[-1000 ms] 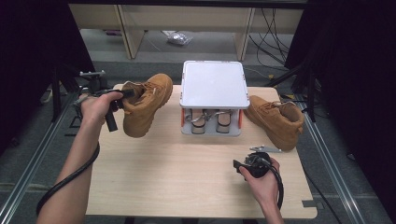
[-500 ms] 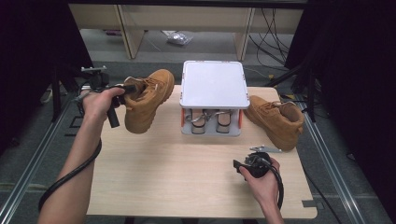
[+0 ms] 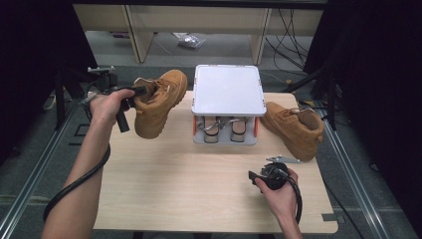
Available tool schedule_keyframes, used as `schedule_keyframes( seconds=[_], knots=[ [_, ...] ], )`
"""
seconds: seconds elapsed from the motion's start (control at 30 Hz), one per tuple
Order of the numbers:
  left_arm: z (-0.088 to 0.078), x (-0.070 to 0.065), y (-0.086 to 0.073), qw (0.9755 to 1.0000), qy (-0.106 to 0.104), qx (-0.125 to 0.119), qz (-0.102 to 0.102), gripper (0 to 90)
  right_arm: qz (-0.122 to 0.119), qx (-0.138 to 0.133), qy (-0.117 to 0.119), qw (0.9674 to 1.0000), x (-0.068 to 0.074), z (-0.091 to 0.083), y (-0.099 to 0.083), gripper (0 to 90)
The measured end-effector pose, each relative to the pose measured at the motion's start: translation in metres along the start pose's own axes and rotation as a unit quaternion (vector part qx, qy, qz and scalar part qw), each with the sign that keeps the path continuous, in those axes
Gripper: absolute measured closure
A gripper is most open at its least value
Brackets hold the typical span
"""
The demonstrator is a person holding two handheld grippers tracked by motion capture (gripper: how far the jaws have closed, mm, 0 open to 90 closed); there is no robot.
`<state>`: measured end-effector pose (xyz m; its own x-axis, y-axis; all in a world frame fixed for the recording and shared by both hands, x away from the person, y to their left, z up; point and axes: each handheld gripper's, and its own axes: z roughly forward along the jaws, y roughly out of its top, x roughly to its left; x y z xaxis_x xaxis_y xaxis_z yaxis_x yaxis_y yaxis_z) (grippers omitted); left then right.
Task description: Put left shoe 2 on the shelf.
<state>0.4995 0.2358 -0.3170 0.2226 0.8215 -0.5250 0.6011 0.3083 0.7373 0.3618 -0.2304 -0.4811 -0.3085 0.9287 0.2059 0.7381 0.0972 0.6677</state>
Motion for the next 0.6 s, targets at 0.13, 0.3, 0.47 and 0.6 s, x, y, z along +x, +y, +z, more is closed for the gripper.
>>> schedule_keyframes(
  seconds=[0.13, 0.3, 0.47, 0.6],
  knots=[
    [0.000, -0.001, 0.002, 1.0000, -0.003, -0.002, -0.002, 81.3, 0.003, 0.001, 0.000, 1.0000, -0.001, 0.000, 0.000, 44.0],
    [0.000, -0.005, 0.006, 0.9999, -0.007, -0.008, -0.003, 81.3, 0.007, 0.002, 0.003, 1.0000, 0.001, 0.001, -0.001, 44.1],
    [0.000, -0.008, 0.010, 0.9999, -0.009, -0.011, -0.003, 81.3, 0.000, 0.001, -0.005, 1.0000, 0.000, 0.002, -0.001, 44.1],
    [0.000, -0.010, 0.013, 0.9998, -0.011, -0.015, -0.005, 81.3, 0.002, 0.006, -0.002, 1.0000, 0.000, 0.001, -0.001, 44.1]
  ],
)
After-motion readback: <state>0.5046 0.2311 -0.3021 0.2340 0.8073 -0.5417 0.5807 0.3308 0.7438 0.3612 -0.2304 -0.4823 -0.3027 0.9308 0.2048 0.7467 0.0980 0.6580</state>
